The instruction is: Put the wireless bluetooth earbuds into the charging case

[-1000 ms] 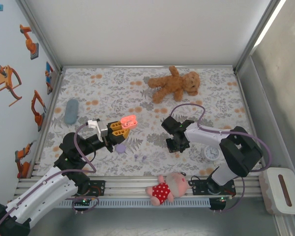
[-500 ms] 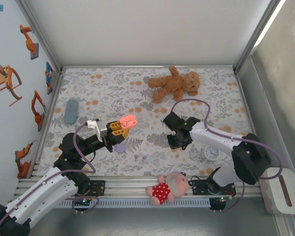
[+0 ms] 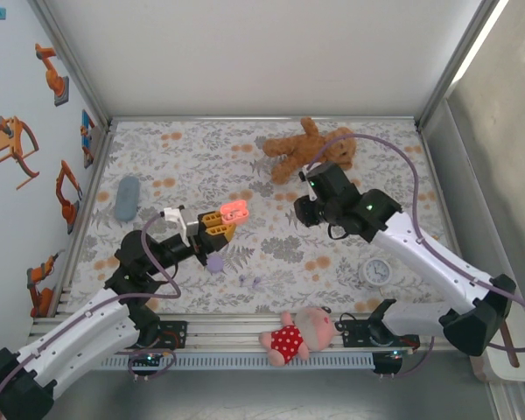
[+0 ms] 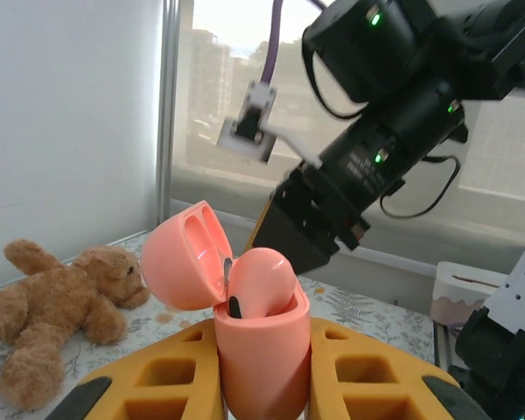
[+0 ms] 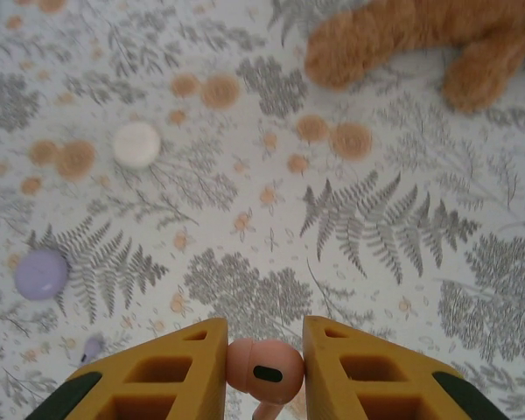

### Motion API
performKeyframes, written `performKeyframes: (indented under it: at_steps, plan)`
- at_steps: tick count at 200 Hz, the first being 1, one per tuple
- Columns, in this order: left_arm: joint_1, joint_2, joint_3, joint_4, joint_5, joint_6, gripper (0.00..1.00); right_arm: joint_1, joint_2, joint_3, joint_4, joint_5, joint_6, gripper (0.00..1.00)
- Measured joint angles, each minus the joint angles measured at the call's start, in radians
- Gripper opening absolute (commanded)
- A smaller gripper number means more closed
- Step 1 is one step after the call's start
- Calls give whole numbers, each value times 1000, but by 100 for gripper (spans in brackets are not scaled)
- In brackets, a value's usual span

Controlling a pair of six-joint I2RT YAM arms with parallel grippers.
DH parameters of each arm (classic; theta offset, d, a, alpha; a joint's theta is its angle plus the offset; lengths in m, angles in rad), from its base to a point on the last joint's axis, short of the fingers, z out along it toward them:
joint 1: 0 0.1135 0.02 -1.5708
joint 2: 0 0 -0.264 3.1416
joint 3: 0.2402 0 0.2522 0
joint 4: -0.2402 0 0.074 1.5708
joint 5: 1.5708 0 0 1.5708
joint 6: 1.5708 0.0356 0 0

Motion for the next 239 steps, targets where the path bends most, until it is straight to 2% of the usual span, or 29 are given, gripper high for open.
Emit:
performKeyframes:
  at_steps: [35,84,161,239]
  plan:
    - [-5,44,0,53,-16,-23,0,60,-23,86,59,25,-53,27]
    - [-9,95,0,97,-51,-56,0,113,-29,127,150,-13,-92,26]
    - [-16,175,20,125,-66,-102,0,180,-29,132,283,-111,-117,26]
    - [-24,209,29,172,-65,-121,0,246,-5,113,358,-70,-161,26]
